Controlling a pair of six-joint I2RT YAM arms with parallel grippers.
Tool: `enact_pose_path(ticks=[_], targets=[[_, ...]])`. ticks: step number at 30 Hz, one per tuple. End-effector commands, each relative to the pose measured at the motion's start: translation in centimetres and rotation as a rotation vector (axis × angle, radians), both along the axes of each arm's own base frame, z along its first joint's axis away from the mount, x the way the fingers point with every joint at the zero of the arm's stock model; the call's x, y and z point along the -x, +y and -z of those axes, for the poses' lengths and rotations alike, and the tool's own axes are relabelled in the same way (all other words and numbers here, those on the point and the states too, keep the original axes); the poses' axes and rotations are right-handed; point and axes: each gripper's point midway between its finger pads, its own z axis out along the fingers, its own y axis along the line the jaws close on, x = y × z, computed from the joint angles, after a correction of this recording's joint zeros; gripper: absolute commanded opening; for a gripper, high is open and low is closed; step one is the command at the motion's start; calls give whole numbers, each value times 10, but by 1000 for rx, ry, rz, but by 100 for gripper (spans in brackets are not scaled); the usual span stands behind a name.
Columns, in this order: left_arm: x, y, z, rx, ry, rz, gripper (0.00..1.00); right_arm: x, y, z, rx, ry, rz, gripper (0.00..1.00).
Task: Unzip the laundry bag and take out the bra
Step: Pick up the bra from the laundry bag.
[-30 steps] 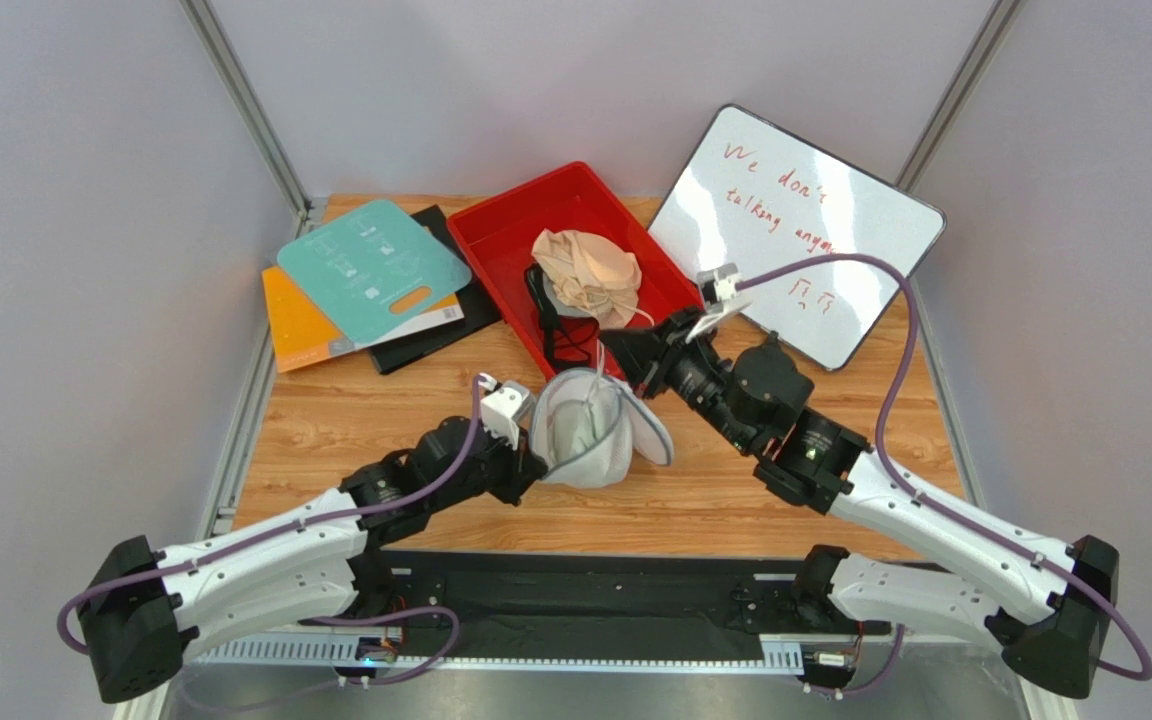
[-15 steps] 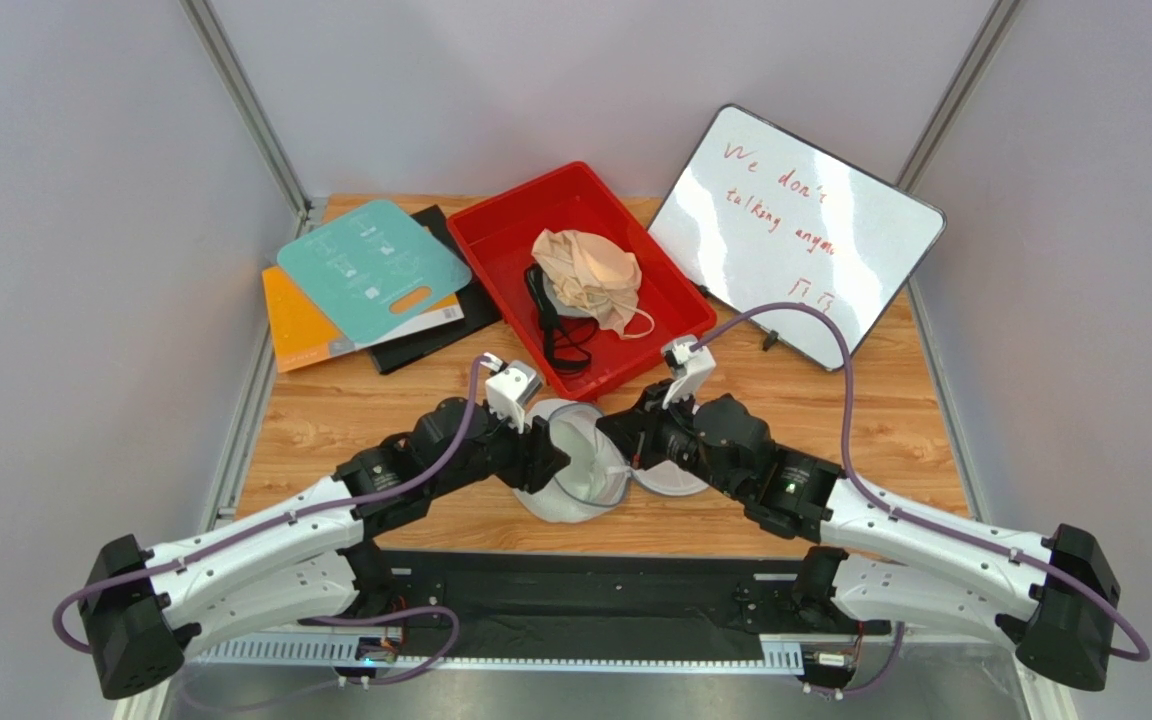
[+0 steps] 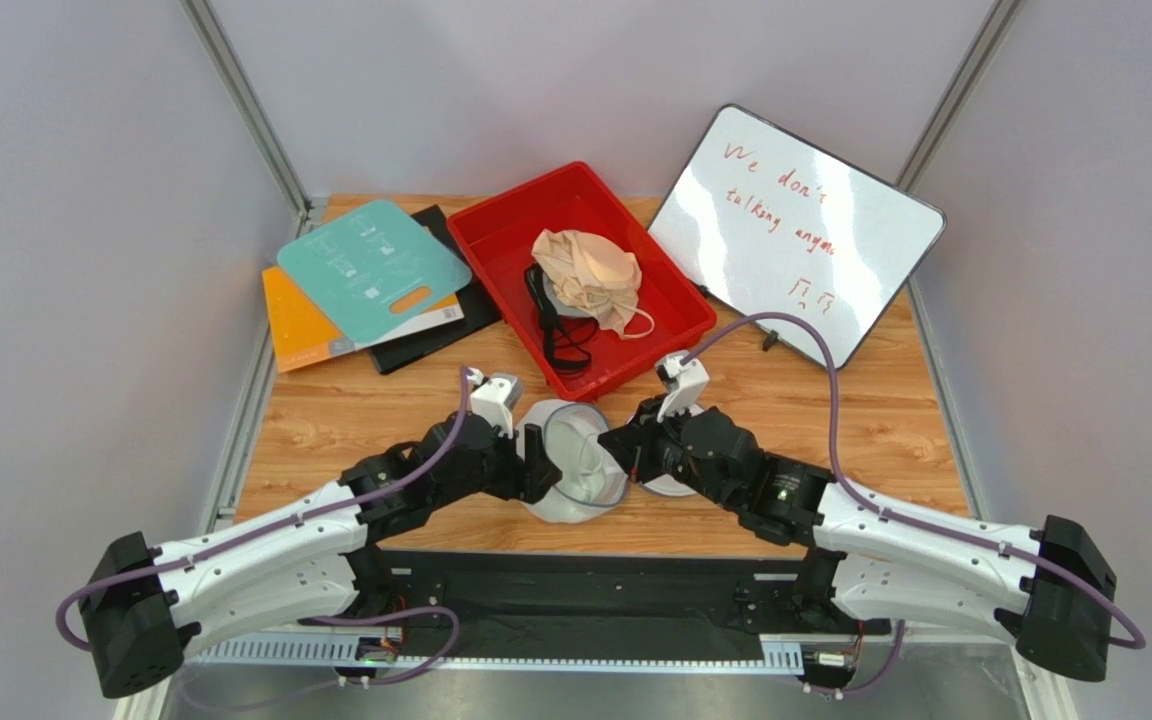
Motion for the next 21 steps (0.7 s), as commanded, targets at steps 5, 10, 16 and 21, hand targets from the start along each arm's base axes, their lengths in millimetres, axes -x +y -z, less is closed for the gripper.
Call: enact_pose_path(ticks=[5, 10, 16, 21], targets=[[2, -2, 14, 47, 87, -82, 23, 8, 15, -17, -36, -30, -12, 0], [-3, -5, 9, 17, 13, -19, 0, 20, 11, 1, 60, -34, -33, 0], [8, -13, 7, -15, -86, 184, 0, 27, 6, 30, 150, 22, -56, 0], [14, -16, 15, -18, -73, 229, 0, 31, 16, 51, 160, 117, -52, 0]])
